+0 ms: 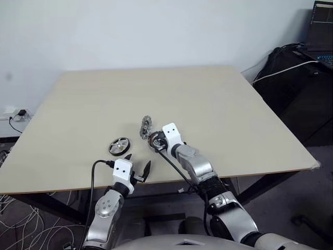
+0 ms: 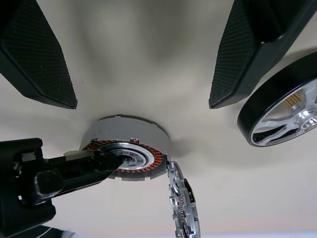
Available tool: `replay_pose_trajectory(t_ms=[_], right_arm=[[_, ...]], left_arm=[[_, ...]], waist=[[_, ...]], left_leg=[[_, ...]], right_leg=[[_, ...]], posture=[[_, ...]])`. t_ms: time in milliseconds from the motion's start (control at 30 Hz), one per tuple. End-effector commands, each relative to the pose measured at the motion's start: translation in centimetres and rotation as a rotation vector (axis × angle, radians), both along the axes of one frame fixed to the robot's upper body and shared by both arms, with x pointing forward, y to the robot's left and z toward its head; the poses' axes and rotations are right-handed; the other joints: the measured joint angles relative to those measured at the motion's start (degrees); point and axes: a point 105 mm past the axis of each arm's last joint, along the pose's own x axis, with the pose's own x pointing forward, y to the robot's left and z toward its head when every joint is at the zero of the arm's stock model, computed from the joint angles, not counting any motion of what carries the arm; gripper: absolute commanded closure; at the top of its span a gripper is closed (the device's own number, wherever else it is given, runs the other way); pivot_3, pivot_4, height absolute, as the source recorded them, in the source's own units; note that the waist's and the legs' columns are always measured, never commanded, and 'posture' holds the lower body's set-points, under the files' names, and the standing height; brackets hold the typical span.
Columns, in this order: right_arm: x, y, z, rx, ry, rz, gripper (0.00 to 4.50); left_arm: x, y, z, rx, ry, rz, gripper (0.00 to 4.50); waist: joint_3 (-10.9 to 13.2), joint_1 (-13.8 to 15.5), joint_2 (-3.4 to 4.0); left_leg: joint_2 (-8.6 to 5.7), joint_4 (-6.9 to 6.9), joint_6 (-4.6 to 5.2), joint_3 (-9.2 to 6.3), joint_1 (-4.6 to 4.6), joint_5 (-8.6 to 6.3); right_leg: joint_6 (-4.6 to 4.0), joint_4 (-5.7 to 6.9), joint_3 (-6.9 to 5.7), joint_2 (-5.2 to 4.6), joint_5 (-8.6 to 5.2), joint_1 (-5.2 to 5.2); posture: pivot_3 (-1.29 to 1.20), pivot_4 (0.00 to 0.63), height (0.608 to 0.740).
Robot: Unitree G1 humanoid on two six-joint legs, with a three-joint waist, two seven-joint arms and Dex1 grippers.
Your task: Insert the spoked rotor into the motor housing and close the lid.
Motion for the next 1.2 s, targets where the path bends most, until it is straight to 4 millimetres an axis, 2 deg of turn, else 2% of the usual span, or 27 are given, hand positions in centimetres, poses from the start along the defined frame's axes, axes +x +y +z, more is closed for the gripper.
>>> replay_pose_trajectory(t_ms=[33,67,133,267,333,433,567,633,800,967,1200], right_arm=[[-0.2,1.8,5.9,0.173,-0.246,0.088,4.47],[-0.9,2.1,6.9,0.208,-0.293,0.125,4.47],[-2.2,2.3,7.8,0.224,-0.346,0.172,4.47],[-3.7,1.8,7.5,0.202,-0.361,0.193,4.47],[-4.3,1.3,7.3,0.192,-0.361,0.188,4.47],[-4.8,0.3,7.3,0.21,-0.348,0.146,4.47],[-5.5,-0.2,7.6,0.232,-0.341,0.13,4.47],[-5.8,-0.2,7.8,0.241,-0.337,0.131,4.47],[-7.0,-0.6,7.7,0.225,-0.334,0.15,4.47],[-8.8,-1.5,9.1,0.328,-0.355,0.198,4.47],[-9.5,-2.9,8.3,0.328,-0.335,0.179,4.47]], left_arm=[[0.5,0.2,1.2,-0.013,-0.056,0.027,0.0],[0.5,0.5,1.3,-0.009,-0.058,0.044,0.0],[0.5,1.2,1.2,-0.011,-0.052,0.09,0.0],[0.4,2.1,0.7,-0.079,0.013,0.142,0.0],[0.2,2.3,0.6,-0.163,0.056,0.171,0.0],[-0.1,2.4,0.6,-0.489,0.175,0.208,0.0],[-0.3,2.7,0.2,-0.679,0.276,0.221,0.0],[-0.3,2.8,0.3,-0.718,0.292,0.224,0.0],[0.8,3.5,0.9,-0.84,0.273,0.288,0.0],[1.8,3.7,0.9,-0.955,0.272,0.365,0.0],[3.4,3.1,0.9,-1.055,0.29,0.386,0.0]], waist=[[0.0,0.0,-0.01],[0.0,0.0,-0.01],[0.0,0.0,-0.05],[0.1,0.2,-0.26],[0.2,0.2,-0.35],[0.3,0.2,-0.57],[0.4,0.2,-0.66],[0.4,0.3,-0.66],[0.5,0.6,-0.79],[0.5,0.8,-0.85],[0.6,0.8,-0.98]], left_leg=[[0.0,0.0,0.01,0.0,-0.01,0.0],[0.0,0.0,0.01,0.0,-0.02,0.0],[0.0,0.0,0.03,0.0,-0.01,0.01],[0.01,0.03,0.03,0.0,0.06,0.01],[0.02,0.07,0.01,-0.02,0.08,0.0],[0.02,0.11,0.0,-0.03,0.05,-0.01],[0.02,0.11,-0.01,-0.1,0.05,-0.01],[0.02,0.11,-0.01,-0.12,0.05,-0.01],[-0.01,0.2,0.0,-0.15,0.08,-0.01],[0.0,0.22,-0.01,-0.24,0.1,-0.02],[0.0,0.23,-0.01,-0.29,0.16,-0.01]], right_leg=[[0.01,-0.02,-0.01,0.01,0.0,0.0],[0.03,-0.01,0.0,0.02,-0.02,-0.01],[0.09,-0.01,-0.01,0.03,-0.05,0.0],[0.12,0.01,-0.03,0.03,-0.07,0.08],[0.13,0.01,-0.06,-0.01,-0.07,0.14],[0.15,0.01,-0.05,-0.08,-0.07,0.14],[0.35,0.0,-0.07,-0.08,-0.2,0.13],[0.34,0.0,-0.1,-0.07,-0.2,0.14],[0.34,-0.05,-0.17,-0.09,-0.19,0.29],[0.34,-0.07,-0.24,-0.08,-0.2,0.34],[0.36,-0.12,-0.33,-0.08,-0.21,0.47]], posture=[[0.0,0.0,0.74],[0.0,0.0,0.74],[0.0,0.0,0.74],[0.0,0.0,0.74],[0.0,0.0,0.74],[0.0,0.0,0.74],[0.0,0.0,0.74],[0.0,0.0,0.74],[0.0,0.0,0.74],[0.0,0.0,0.74],[0.0,0.0,0.74]])
